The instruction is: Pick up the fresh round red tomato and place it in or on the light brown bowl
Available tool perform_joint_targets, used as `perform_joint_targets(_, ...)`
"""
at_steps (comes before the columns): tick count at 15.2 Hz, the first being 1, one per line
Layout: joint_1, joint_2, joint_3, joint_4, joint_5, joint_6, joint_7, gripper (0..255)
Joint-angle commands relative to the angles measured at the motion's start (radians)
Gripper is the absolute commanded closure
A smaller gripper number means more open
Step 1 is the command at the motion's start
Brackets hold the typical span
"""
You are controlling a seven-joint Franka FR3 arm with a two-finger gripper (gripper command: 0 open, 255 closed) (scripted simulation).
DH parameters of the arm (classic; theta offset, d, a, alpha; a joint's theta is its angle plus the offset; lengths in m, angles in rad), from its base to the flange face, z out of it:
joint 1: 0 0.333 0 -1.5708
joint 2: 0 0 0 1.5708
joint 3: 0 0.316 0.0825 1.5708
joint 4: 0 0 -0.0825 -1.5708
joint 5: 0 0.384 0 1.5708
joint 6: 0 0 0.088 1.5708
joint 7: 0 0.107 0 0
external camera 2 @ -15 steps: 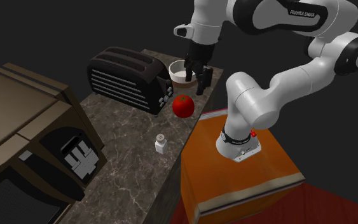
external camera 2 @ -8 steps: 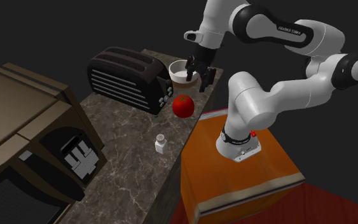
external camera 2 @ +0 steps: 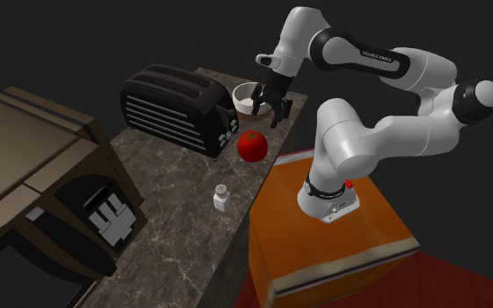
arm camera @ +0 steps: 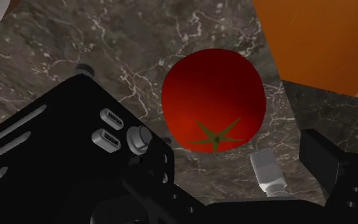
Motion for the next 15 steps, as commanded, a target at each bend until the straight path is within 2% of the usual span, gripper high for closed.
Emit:
perform_joint_targets(1,-0.002,0.007,-0.034,-0.015,-0.028,0.026,-0.007,0)
perform_joint_targets(6,-0.012,0.025,-0.094,-0.063,-0.083,0.083,-0.003,0)
perform_joint_targets(13,-0.012,0.024,-0.094,-0.063,-0.083,0.082,-0.003,0)
perform_joint_targets(14,-0.012,0.024,-0.094,-0.063,-0.083,0.082,-0.003,255)
perform_joint_targets(15,-0.012,0.024,-0.094,-0.063,-0.083,0.082,-0.003,255)
